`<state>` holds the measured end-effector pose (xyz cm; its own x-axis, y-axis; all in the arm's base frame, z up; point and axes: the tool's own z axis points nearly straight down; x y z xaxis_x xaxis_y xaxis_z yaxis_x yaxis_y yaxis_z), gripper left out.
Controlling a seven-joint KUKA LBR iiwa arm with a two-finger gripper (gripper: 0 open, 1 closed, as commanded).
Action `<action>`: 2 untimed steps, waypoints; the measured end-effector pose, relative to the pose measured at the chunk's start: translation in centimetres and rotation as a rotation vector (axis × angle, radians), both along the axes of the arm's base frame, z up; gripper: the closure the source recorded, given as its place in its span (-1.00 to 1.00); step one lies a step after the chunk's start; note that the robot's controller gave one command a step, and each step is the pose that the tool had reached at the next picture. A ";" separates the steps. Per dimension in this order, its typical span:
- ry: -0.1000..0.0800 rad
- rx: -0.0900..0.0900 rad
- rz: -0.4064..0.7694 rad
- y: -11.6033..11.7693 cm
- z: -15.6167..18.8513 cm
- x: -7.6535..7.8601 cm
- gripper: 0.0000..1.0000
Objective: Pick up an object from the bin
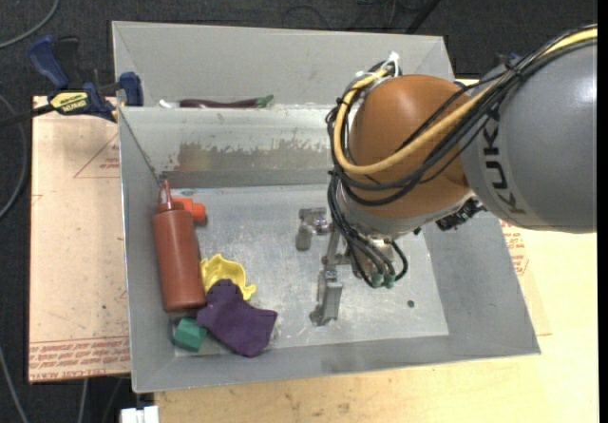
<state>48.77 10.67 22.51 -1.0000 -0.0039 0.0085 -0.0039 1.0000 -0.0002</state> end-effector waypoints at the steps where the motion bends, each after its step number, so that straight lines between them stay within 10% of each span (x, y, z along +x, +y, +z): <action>1: -0.008 0.001 -0.003 -0.1 0.4 0.2 -1.00; 2: -0.008 0.000 0.039 3.8 -1.3 0.1 -1.00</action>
Offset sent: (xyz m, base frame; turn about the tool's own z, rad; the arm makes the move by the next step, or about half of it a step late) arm -0.0038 0.1128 -0.0453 -0.1223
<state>48.90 14.50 21.21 -0.9991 -0.0424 0.0006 -0.0424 0.9991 -0.0005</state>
